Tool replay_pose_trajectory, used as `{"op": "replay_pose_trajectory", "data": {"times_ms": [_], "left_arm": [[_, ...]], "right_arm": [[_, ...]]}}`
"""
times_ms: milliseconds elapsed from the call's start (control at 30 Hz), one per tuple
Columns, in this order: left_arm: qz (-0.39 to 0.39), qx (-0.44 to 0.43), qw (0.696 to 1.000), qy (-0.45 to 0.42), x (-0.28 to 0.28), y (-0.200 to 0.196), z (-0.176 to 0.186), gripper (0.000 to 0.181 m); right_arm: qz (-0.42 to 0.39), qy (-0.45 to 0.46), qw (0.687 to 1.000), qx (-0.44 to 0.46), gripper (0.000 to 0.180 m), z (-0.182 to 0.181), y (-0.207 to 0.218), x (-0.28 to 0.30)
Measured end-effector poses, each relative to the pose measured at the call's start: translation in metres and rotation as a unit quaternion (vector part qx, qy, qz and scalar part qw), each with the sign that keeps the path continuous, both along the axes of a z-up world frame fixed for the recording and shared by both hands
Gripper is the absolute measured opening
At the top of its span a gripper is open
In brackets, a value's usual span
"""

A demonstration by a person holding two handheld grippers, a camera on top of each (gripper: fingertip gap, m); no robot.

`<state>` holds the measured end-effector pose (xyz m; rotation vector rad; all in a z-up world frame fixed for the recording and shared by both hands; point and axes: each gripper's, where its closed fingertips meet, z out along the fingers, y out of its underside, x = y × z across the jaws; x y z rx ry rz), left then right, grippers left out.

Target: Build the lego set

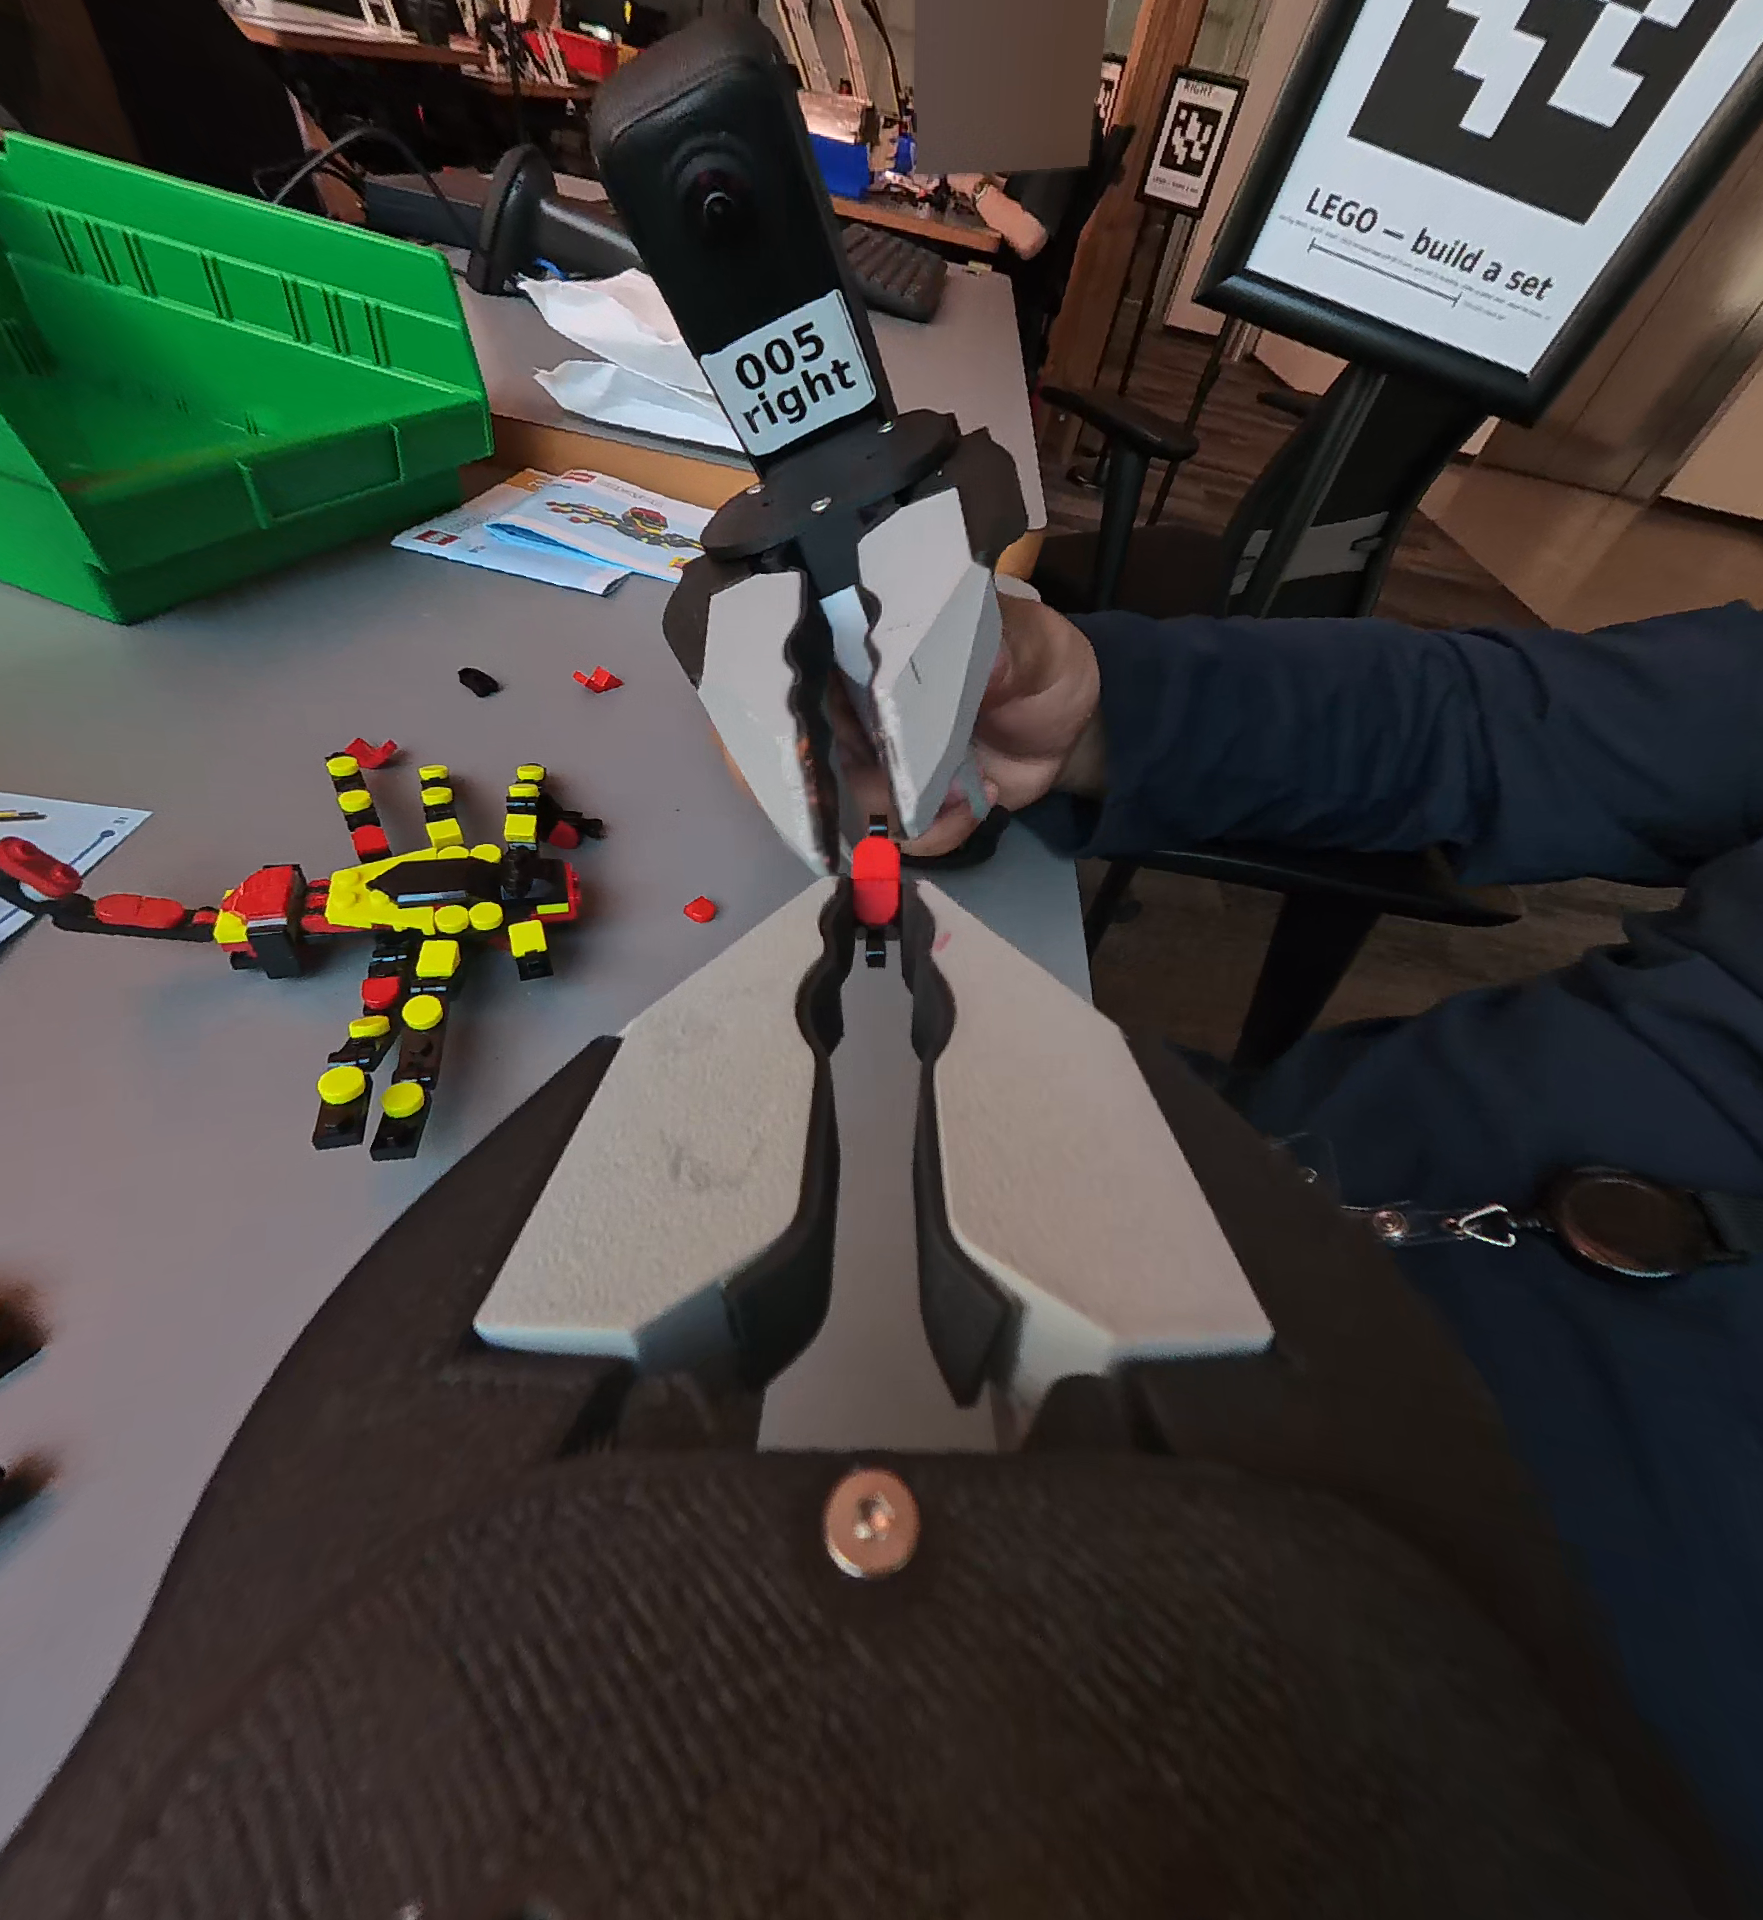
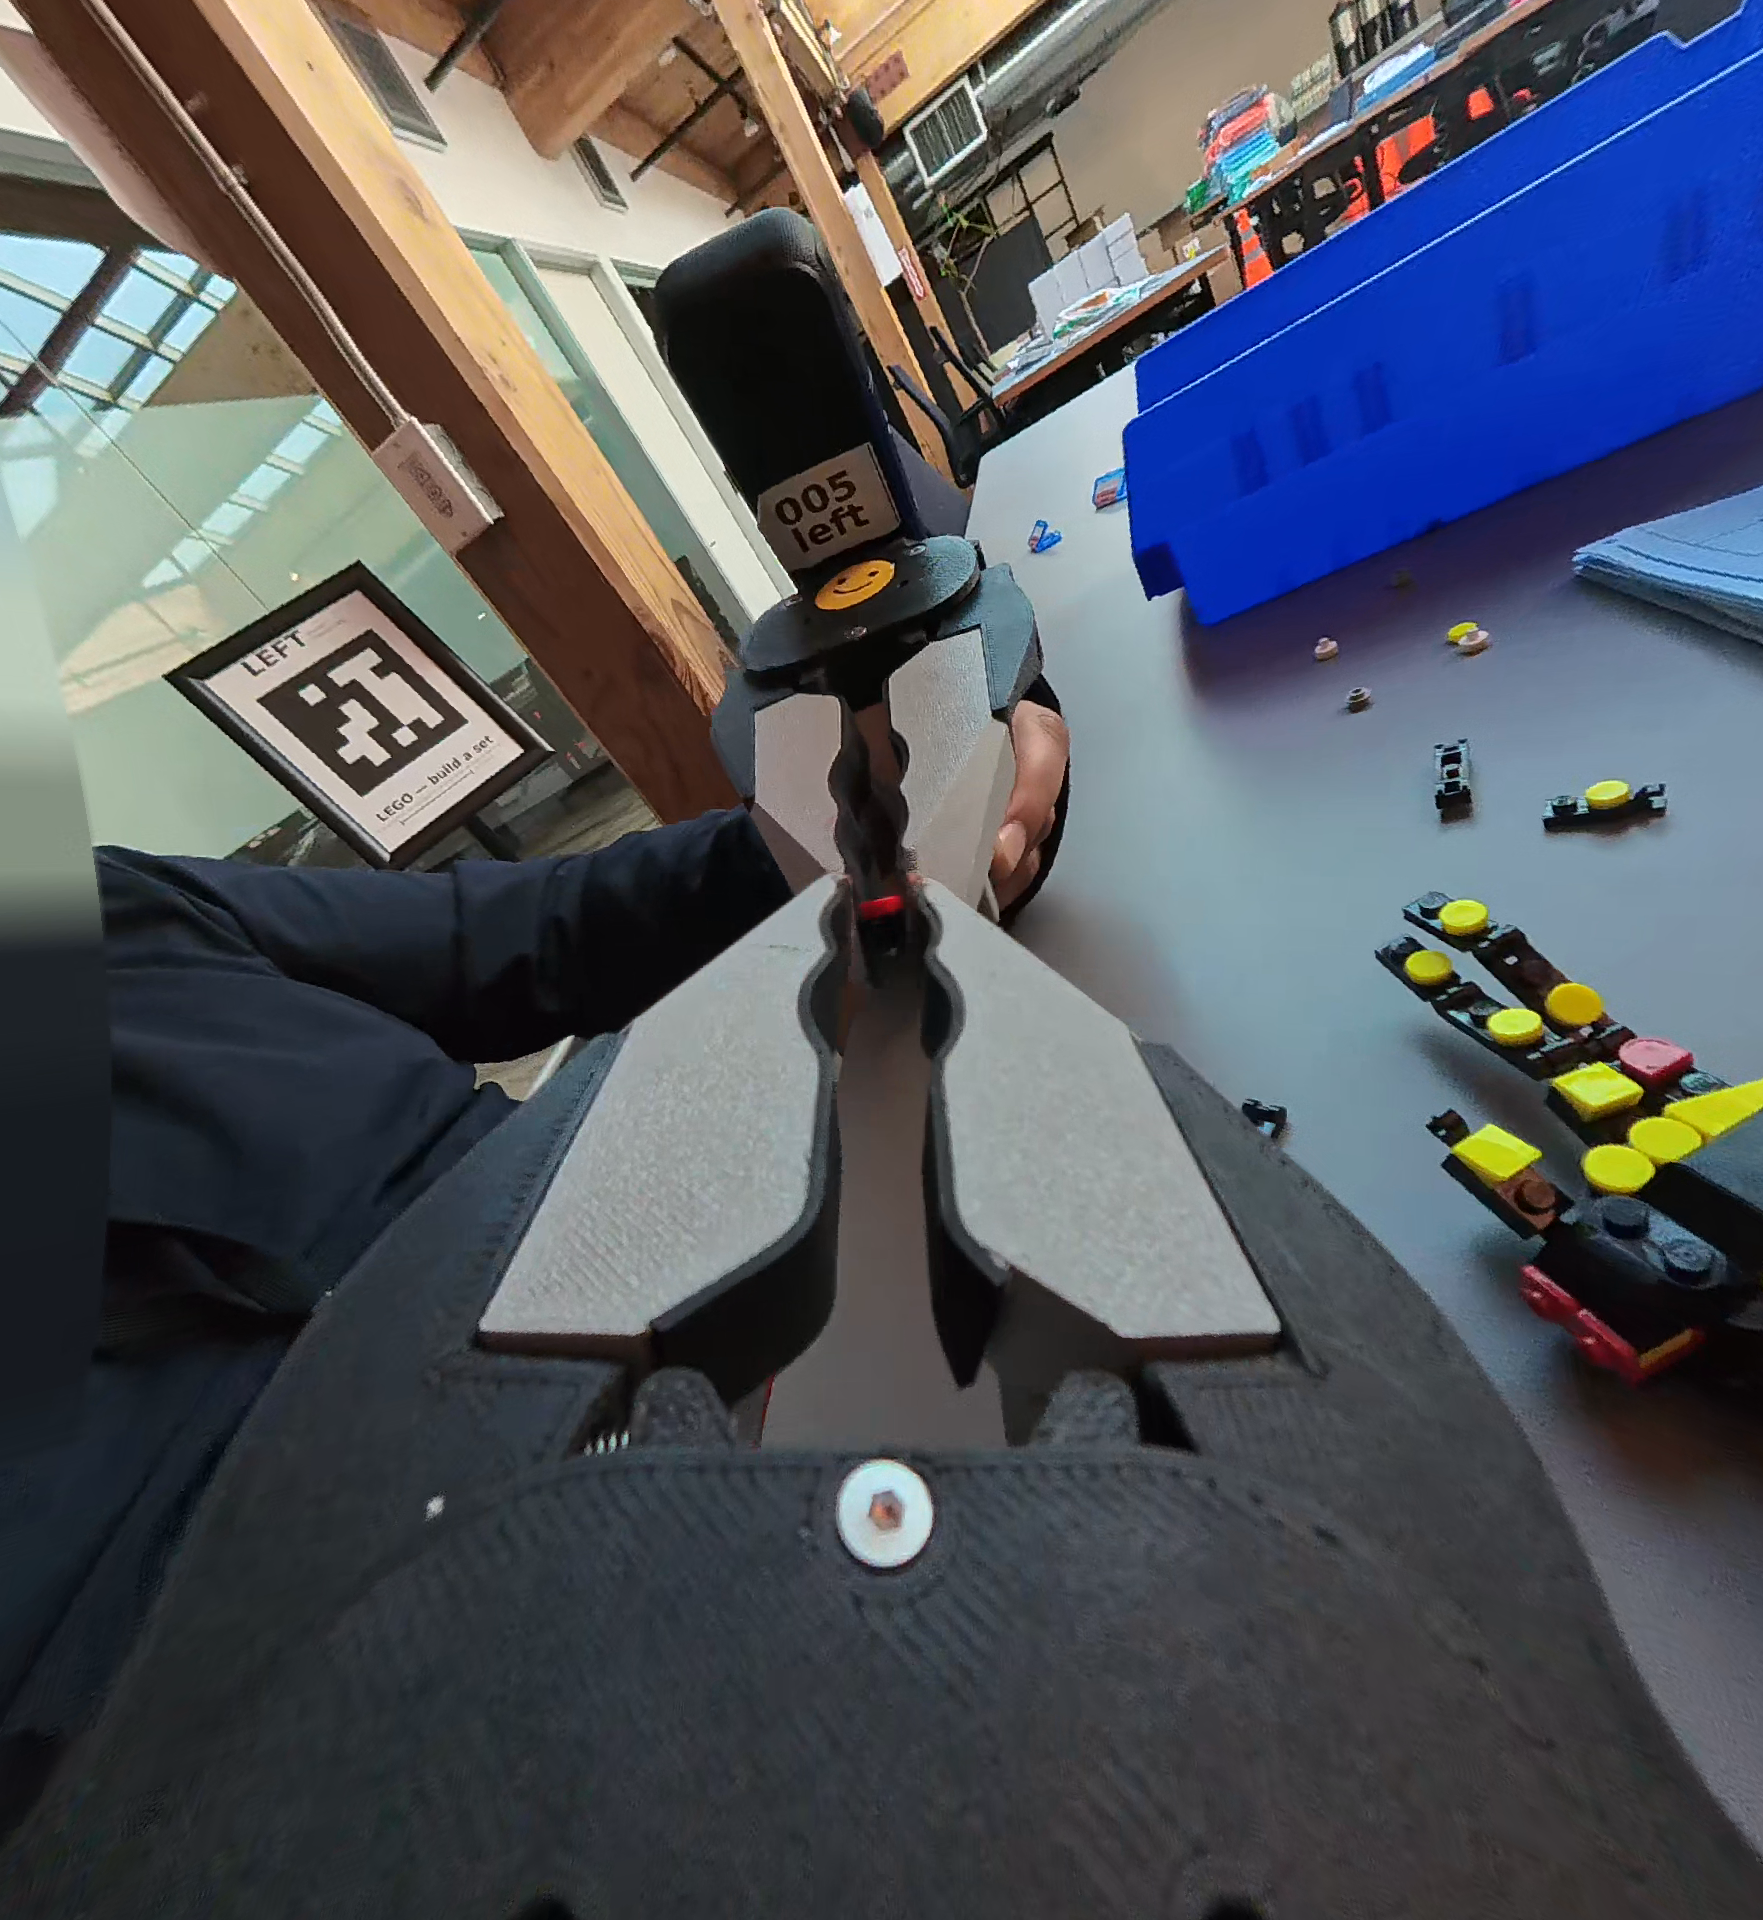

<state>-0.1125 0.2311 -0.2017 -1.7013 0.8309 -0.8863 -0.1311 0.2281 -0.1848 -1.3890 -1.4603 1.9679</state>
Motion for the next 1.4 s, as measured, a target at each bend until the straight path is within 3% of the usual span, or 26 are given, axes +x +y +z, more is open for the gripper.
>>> {"op": "replay_pose_trajectory", "data": {"times_ms": [367,500,1133,1333,1400], "left_arm": [[0.005,-0.015,1.0,0.0,-0.001,0.003,-0.002,0.005],[0.001,-0.015,1.0,0.0,0.0,0.002,-0.002,0.005],[-0.01,-0.028,1.0,-0.007,0.0,0.001,-0.003,0.005],[-0.039,-0.009,0.999,0.026,0.012,-0.009,-0.008,0.005],[-0.023,0.005,1.0,0.02,0.015,-0.009,-0.004,0.005]], "right_arm": [[-0.003,0.002,1.0,0.011,0.012,0.0,-0.001,0.0],[-0.016,-0.004,1.0,0.02,0.003,-0.002,0.0,-0.002],[-0.038,0.006,0.996,0.086,0.003,-0.004,-0.001,-0.002],[-0.085,-0.062,0.975,0.193,0.0,-0.03,0.007,-0.012],[-0.086,-0.052,0.976,0.194,0.0,-0.027,0.006,-0.014]]}}
